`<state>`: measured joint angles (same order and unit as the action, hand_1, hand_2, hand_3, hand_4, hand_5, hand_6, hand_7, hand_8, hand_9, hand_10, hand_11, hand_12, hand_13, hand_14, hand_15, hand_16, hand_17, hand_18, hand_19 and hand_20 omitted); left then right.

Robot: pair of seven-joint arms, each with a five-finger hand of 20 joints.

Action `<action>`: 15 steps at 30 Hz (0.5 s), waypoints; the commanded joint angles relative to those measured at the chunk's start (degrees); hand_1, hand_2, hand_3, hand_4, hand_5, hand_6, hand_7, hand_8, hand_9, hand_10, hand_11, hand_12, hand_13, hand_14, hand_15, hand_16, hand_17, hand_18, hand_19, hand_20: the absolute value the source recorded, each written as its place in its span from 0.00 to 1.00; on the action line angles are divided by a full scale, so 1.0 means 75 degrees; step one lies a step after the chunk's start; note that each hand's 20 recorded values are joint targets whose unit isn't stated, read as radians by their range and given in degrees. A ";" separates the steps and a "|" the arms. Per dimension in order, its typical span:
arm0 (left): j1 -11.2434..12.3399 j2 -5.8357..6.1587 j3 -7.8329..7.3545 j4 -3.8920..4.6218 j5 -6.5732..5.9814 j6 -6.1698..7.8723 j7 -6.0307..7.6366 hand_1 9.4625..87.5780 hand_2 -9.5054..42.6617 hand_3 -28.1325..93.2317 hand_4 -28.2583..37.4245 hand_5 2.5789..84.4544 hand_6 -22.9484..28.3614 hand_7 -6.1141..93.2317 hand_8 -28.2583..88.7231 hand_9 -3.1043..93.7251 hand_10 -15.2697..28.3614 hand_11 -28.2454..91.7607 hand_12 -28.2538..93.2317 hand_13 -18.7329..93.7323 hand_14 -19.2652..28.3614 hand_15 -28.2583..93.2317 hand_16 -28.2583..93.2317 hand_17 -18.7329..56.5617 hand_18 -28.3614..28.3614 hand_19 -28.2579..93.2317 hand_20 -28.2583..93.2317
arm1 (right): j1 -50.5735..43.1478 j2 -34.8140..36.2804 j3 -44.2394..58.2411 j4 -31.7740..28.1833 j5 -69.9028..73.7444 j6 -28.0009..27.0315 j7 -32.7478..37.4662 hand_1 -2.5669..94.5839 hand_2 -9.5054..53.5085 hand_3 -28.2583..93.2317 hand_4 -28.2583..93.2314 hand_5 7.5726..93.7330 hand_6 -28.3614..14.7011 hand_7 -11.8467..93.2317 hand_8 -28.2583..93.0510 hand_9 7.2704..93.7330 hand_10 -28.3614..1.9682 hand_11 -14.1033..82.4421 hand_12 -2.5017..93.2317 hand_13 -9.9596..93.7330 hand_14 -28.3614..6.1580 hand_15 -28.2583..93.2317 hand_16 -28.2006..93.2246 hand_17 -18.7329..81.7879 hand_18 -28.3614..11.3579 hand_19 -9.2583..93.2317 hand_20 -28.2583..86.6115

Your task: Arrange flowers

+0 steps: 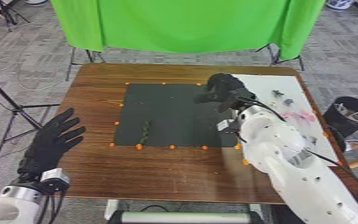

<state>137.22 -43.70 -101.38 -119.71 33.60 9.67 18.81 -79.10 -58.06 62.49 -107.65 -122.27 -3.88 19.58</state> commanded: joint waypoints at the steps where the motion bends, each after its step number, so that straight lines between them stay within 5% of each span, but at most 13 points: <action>1: 0.0246 -0.0069 -0.0087 -0.0114 -0.0061 0.0121 0.0098 0.21 0.10 0.80 0.06 0.29 0.50 0.27 0.15 0.28 0.62 0.40 0.36 0.35 0.75 0.48 0.23 0.12 0.90 0.59 0.30 | -0.0746 0.1792 0.0730 -0.0374 -0.0898 0.0122 0.0823 0.25 0.00 0.92 0.02 0.50 0.58 0.55 0.10 0.49 0.44 0.87 0.50 0.56 0.35 0.96 0.50 0.39 0.15 0.87 0.69; 10: 0.0325 -0.0062 -0.0146 -0.0130 -0.0031 0.0102 0.0062 0.21 0.09 0.80 0.06 0.29 0.50 0.27 0.15 0.28 0.62 0.40 0.36 0.35 0.75 0.48 0.23 0.12 0.90 0.59 0.30 | -0.2541 0.2729 0.2412 -0.0996 -0.1363 -0.0345 0.1504 0.30 0.00 0.94 0.04 0.61 0.62 0.51 0.11 0.62 0.51 0.79 0.45 0.65 0.46 0.90 0.51 0.47 0.18 0.90 0.65; 15: 0.0356 -0.0066 -0.0189 -0.0142 -0.0009 0.0071 0.0048 0.21 0.09 0.80 0.06 0.29 0.50 0.27 0.15 0.28 0.62 0.40 0.36 0.35 0.75 0.48 0.23 0.12 0.90 0.59 0.30 | -0.3792 0.2837 0.3561 -0.1380 -0.1264 -0.0895 0.2164 0.24 0.00 0.90 0.01 0.61 0.61 0.50 0.12 0.62 0.49 0.79 0.46 0.65 0.45 0.90 0.52 0.47 0.17 0.91 0.65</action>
<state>138.94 -43.74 -102.26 -120.29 33.50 9.95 19.23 -96.17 -38.93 80.63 -115.56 -131.86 -6.20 30.13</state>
